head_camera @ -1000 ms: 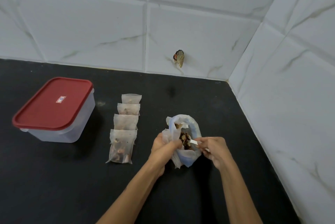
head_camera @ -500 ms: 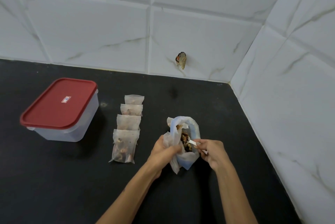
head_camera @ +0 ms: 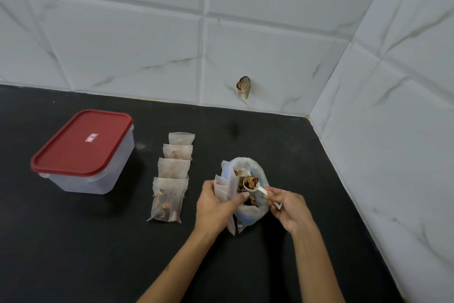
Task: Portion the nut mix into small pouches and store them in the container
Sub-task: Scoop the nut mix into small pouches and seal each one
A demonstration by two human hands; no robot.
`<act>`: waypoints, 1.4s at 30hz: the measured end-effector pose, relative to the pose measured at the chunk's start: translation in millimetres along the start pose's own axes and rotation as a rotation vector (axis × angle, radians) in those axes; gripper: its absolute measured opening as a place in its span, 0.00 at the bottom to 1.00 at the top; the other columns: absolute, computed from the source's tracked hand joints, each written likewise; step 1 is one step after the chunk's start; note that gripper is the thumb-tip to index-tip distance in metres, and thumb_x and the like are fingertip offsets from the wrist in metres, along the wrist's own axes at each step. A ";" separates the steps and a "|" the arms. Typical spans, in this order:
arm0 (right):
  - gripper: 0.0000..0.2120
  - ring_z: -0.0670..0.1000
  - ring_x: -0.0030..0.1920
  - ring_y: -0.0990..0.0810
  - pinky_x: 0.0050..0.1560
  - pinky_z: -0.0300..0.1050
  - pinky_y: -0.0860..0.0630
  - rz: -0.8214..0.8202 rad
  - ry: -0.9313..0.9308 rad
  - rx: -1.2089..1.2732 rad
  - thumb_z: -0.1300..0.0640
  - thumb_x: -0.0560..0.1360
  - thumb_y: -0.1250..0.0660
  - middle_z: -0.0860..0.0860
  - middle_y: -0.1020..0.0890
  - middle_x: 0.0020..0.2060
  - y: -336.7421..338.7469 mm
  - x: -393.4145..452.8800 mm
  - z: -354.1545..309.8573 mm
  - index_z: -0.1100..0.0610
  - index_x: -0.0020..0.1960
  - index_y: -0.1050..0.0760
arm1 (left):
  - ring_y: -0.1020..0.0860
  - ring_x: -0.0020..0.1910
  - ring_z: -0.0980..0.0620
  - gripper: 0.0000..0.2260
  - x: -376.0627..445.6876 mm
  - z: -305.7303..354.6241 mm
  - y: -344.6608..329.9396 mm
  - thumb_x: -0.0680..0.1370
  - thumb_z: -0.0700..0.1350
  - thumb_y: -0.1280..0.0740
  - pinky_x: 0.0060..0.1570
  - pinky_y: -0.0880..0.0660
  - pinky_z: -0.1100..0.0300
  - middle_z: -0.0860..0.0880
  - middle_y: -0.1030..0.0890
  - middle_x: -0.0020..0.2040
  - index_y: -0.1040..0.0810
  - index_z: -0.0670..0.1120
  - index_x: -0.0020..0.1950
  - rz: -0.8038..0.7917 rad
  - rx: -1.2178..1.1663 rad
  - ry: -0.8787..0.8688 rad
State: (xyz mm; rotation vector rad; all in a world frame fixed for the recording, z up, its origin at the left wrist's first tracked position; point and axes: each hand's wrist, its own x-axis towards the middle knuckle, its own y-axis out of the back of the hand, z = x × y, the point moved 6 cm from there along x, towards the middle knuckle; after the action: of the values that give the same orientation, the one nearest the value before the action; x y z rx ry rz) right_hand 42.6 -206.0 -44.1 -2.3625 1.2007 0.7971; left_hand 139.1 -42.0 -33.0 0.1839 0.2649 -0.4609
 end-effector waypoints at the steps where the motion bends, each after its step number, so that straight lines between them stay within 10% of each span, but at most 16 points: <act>1: 0.10 0.48 0.37 0.25 0.37 0.38 0.27 0.004 0.019 0.008 0.71 0.74 0.38 0.58 0.19 0.44 0.0 -3.1 -2.2 0.65 0.48 0.19 | 0.24 0.48 0.57 0.23 -1.5 5.1 4.6 0.66 0.50 0.22 0.40 0.28 0.67 0.51 0.24 0.51 0.30 0.49 0.54 0.069 0.090 -0.061; 15: 0.09 0.48 0.35 0.25 0.38 0.40 0.27 -0.078 0.381 -0.036 0.69 0.74 0.36 0.57 0.18 0.37 -23.0 -101.6 -72.0 0.62 0.45 0.18 | 0.25 0.52 0.55 0.25 -21.4 81.5 6.2 0.71 0.53 0.28 0.52 0.24 0.58 0.53 0.26 0.54 0.35 0.48 0.63 0.241 0.519 -0.476; 24: 0.12 0.38 0.43 0.22 0.39 0.25 0.30 0.147 0.880 -0.681 0.64 0.75 0.34 0.38 0.20 0.40 -37.5 -134.7 -84.9 0.48 0.46 0.18 | 0.26 0.41 0.60 0.21 -18.8 86.6 -1.6 0.70 0.51 0.27 0.41 0.26 0.63 0.56 0.26 0.46 0.39 0.55 0.49 0.135 0.381 -0.417; 29: 0.10 0.59 0.37 0.19 0.35 0.45 0.25 0.287 1.274 -0.934 0.73 0.64 0.26 0.56 0.17 0.36 -59.0 -142.5 -88.3 0.62 0.42 0.16 | 0.25 0.42 0.63 0.25 -14.0 80.6 -3.9 0.67 0.51 0.24 0.37 0.29 0.69 0.57 0.26 0.44 0.37 0.55 0.54 0.082 0.214 -0.375; 33: 0.10 0.56 0.33 0.19 0.33 0.39 0.27 0.420 1.489 -0.890 0.73 0.59 0.25 0.55 0.17 0.33 -63.0 -167.2 -93.8 0.63 0.38 0.17 | 0.23 0.46 0.60 0.27 -8.1 75.0 -3.1 0.67 0.48 0.23 0.37 0.28 0.73 0.57 0.23 0.48 0.36 0.55 0.56 0.090 0.171 -0.397; 42: 0.10 0.43 0.44 0.21 0.44 0.32 0.26 0.276 1.233 -0.722 0.66 0.72 0.31 0.44 0.19 0.42 -52.6 -163.1 -93.6 0.54 0.50 0.18 | 0.24 0.44 0.67 0.21 -11.0 71.5 7.8 0.68 0.45 0.23 0.37 0.28 0.75 0.55 0.23 0.45 0.31 0.49 0.55 0.104 0.076 -0.457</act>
State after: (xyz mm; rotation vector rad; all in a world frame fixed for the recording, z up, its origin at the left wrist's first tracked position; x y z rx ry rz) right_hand 37.7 -128.5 135.0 -3.4819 1.9110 -0.4262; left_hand 148.2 -47.4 39.0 0.1607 -0.2096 -0.3977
